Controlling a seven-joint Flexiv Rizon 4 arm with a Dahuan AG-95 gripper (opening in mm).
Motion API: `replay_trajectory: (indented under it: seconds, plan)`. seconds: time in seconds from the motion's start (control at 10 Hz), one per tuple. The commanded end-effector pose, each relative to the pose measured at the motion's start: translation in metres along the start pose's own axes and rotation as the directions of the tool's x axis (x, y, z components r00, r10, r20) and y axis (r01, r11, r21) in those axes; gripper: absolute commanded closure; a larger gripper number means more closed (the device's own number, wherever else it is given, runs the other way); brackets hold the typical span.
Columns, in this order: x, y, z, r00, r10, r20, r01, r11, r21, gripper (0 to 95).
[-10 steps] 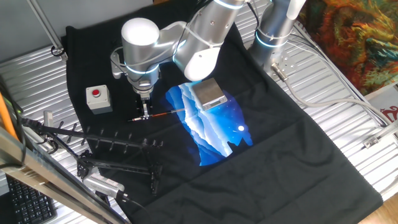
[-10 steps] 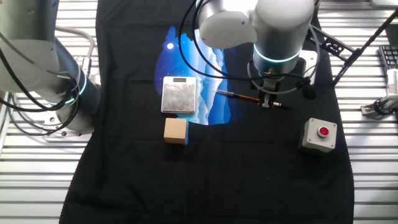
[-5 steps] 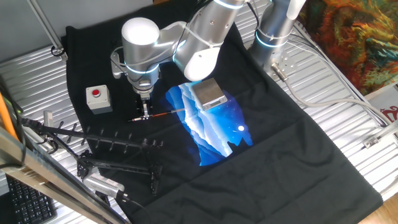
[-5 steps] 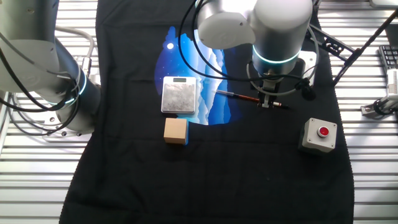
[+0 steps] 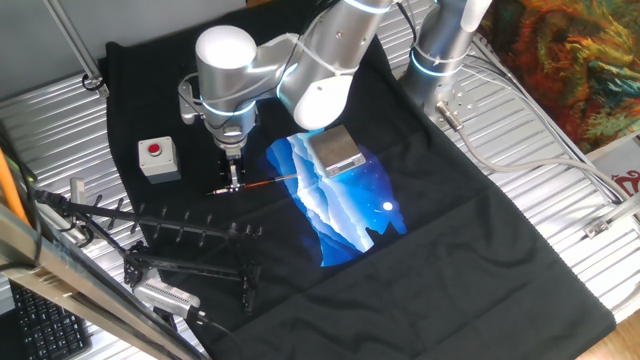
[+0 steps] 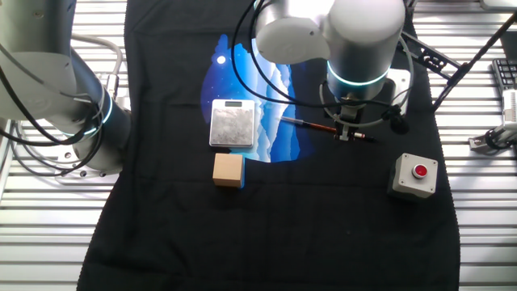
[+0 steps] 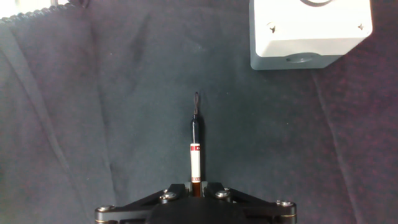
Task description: Place the brush on the pen rack
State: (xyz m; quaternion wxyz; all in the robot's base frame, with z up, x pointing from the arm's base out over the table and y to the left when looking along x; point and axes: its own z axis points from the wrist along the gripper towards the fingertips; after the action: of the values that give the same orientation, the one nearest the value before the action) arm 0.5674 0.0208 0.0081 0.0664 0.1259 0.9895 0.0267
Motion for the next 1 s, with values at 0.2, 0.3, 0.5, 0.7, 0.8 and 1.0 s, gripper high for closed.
replay_trajectory:
  seconds: [0.2,0.3,0.5,0.7,0.8,1.0]
  plan:
    - [0.0015,0.0010,-0.0013,1.000,-0.013,-0.017,0.014,1.000,0.026,95.0]
    - [0.0015,0.0016,-0.0022,1.000,-0.015,-0.014,0.015,1.000,0.026,95.0]
    - [0.0012,0.0022,-0.0030,1.000,-0.018,-0.020,0.019,0.999,0.028,95.0]
    - [0.0014,0.0026,-0.0037,0.999,-0.024,-0.021,0.025,0.999,0.031,95.0]
    - [0.0017,0.0033,-0.0046,0.999,-0.027,-0.019,0.027,0.999,0.032,95.0]
    - [0.0029,0.0062,-0.0095,0.999,-0.034,-0.019,0.035,0.999,0.038,95.0]
